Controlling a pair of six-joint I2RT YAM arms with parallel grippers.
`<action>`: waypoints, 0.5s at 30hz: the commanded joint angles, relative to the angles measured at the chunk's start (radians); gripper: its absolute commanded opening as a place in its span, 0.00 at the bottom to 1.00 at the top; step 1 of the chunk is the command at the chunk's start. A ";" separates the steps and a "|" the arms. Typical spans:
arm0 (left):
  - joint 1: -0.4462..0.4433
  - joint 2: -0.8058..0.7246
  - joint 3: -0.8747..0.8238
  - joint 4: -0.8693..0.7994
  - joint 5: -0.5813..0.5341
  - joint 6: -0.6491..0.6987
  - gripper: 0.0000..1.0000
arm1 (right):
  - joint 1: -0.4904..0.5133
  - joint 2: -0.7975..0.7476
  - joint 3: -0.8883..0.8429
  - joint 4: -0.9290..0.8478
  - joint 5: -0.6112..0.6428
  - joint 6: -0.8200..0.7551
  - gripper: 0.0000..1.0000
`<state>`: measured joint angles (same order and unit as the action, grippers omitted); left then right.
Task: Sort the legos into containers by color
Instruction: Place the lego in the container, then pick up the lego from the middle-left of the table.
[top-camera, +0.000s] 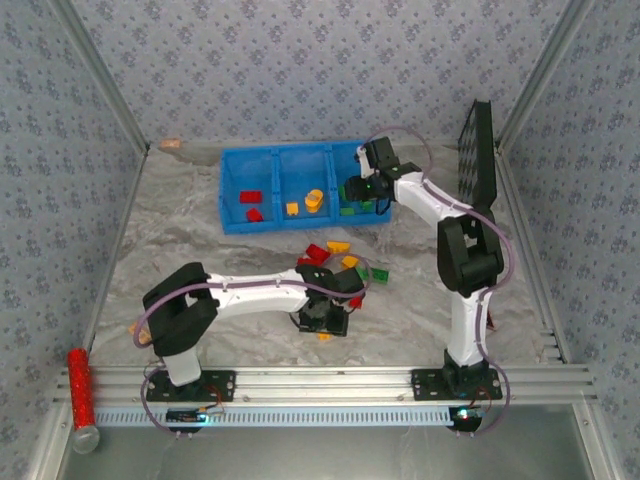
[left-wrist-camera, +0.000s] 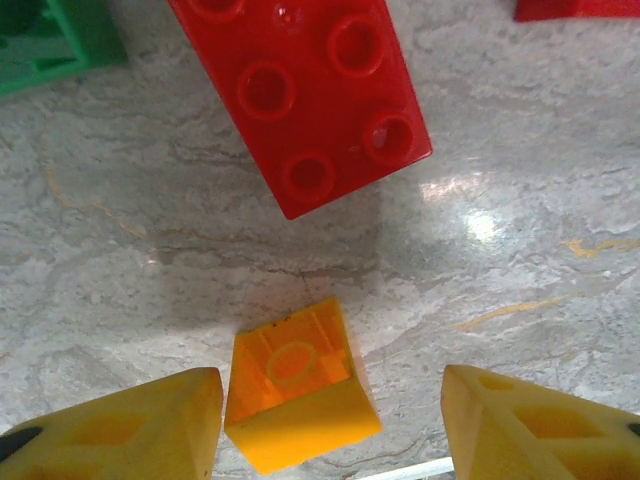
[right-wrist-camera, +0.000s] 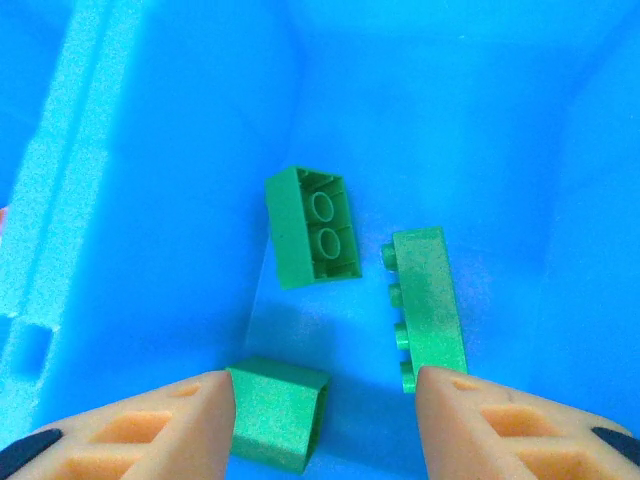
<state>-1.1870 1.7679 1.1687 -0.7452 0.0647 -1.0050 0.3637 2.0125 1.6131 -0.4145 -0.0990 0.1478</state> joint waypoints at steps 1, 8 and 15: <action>0.000 0.013 0.018 -0.049 0.022 -0.014 0.58 | -0.013 -0.092 -0.025 0.008 -0.018 -0.015 0.51; 0.007 0.039 0.008 -0.048 0.048 -0.011 0.51 | -0.031 -0.196 -0.091 0.004 -0.017 -0.011 0.52; 0.010 0.056 -0.013 -0.038 0.086 0.003 0.42 | -0.064 -0.299 -0.189 -0.021 -0.010 0.008 0.57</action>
<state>-1.1839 1.8126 1.1683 -0.7589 0.1219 -1.0069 0.3157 1.7638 1.4567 -0.4099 -0.1055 0.1486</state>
